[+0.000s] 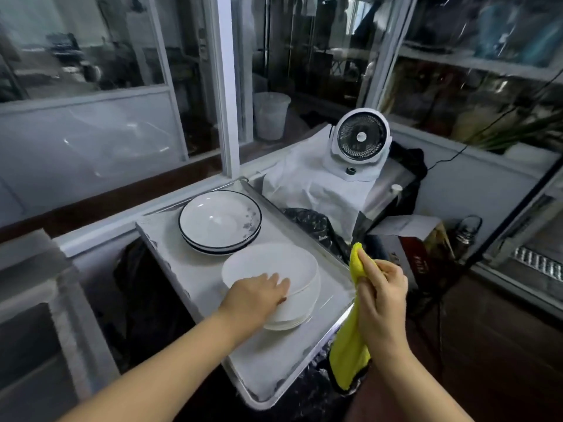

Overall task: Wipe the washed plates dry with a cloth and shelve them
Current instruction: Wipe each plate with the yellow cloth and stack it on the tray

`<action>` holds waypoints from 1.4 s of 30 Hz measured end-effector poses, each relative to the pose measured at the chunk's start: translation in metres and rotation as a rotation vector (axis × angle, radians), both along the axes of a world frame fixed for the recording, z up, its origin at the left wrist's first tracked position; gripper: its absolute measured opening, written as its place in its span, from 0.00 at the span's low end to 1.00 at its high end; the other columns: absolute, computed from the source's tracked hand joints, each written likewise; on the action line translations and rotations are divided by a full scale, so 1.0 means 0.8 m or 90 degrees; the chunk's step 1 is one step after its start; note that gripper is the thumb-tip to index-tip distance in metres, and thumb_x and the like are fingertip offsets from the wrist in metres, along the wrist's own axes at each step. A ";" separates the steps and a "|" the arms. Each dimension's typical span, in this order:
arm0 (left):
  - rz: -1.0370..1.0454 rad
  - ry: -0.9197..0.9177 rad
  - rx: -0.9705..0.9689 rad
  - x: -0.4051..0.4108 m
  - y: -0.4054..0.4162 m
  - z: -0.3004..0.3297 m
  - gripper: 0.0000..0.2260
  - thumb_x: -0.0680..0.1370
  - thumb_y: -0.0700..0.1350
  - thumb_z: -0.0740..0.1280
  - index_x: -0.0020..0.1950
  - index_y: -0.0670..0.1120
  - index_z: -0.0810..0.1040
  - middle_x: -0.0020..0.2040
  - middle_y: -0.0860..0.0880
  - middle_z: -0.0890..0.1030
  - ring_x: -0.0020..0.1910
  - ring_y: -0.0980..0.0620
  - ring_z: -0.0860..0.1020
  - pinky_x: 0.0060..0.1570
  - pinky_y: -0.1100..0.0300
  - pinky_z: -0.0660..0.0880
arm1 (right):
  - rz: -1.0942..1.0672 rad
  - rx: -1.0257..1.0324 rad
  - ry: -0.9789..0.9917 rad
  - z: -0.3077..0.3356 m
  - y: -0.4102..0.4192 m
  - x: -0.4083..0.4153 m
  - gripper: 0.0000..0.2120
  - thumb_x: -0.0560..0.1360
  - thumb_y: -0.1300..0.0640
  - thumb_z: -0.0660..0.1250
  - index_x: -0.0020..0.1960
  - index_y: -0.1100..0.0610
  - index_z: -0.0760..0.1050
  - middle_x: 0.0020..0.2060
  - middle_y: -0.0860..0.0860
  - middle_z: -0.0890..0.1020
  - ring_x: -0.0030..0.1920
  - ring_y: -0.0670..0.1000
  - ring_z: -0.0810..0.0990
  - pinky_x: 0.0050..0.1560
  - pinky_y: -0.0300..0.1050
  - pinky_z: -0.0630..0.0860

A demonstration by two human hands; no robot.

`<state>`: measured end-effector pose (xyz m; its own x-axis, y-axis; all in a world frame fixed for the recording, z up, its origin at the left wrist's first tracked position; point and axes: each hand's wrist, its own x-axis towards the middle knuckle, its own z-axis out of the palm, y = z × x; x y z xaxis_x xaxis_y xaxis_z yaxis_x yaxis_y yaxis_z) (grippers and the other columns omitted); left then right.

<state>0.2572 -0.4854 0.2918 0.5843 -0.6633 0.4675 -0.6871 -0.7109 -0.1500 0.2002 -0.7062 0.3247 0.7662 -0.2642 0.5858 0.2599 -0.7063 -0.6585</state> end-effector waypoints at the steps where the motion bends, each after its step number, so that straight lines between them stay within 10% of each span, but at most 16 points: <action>1: -0.002 -0.022 0.009 0.004 -0.005 -0.008 0.18 0.61 0.42 0.66 0.50 0.48 0.73 0.36 0.51 0.80 0.29 0.53 0.77 0.21 0.64 0.67 | 0.002 0.003 0.004 -0.004 -0.003 0.003 0.24 0.73 0.55 0.54 0.67 0.53 0.74 0.49 0.54 0.74 0.48 0.59 0.72 0.50 0.49 0.66; 13: -0.047 -0.047 -0.015 0.024 -0.023 -0.089 0.16 0.70 0.35 0.56 0.55 0.45 0.72 0.49 0.45 0.85 0.49 0.48 0.83 0.46 0.55 0.80 | 0.018 -0.003 0.050 -0.045 -0.013 0.028 0.24 0.74 0.54 0.53 0.69 0.50 0.69 0.50 0.47 0.71 0.50 0.55 0.70 0.52 0.49 0.67; 21: -0.002 0.106 -0.006 0.034 -0.031 -0.100 0.24 0.72 0.63 0.58 0.50 0.47 0.83 0.53 0.46 0.83 0.54 0.49 0.81 0.55 0.54 0.77 | 0.050 -0.035 0.099 -0.066 0.002 0.067 0.23 0.74 0.55 0.54 0.68 0.51 0.71 0.51 0.50 0.71 0.51 0.56 0.69 0.53 0.41 0.64; 31: 0.074 0.126 -0.179 0.007 0.026 -0.091 0.22 0.71 0.59 0.65 0.56 0.45 0.82 0.58 0.46 0.81 0.60 0.48 0.77 0.64 0.53 0.67 | 0.153 -0.230 0.171 -0.060 0.070 0.167 0.19 0.74 0.56 0.60 0.63 0.54 0.77 0.50 0.61 0.77 0.47 0.62 0.72 0.48 0.50 0.66; 35: 0.247 0.149 -0.259 -0.005 0.063 -0.091 0.24 0.71 0.60 0.64 0.56 0.43 0.81 0.58 0.46 0.81 0.59 0.48 0.76 0.58 0.53 0.74 | 0.138 -0.450 0.338 -0.082 0.084 0.171 0.23 0.78 0.51 0.63 0.72 0.48 0.67 0.64 0.58 0.72 0.63 0.63 0.68 0.60 0.55 0.64; 42: 0.329 0.189 -0.281 -0.009 0.063 -0.091 0.27 0.58 0.53 0.81 0.53 0.44 0.83 0.52 0.50 0.83 0.51 0.51 0.79 0.51 0.58 0.77 | 0.109 -0.489 0.274 -0.107 0.118 0.158 0.28 0.65 0.58 0.74 0.64 0.51 0.72 0.45 0.56 0.77 0.40 0.60 0.75 0.39 0.53 0.73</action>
<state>0.2503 -0.4354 0.2190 0.9140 -0.0566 0.4016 -0.2164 -0.9056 0.3648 0.3269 -0.6119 0.2394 0.9535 0.2197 0.2064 0.2411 -0.9668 -0.0848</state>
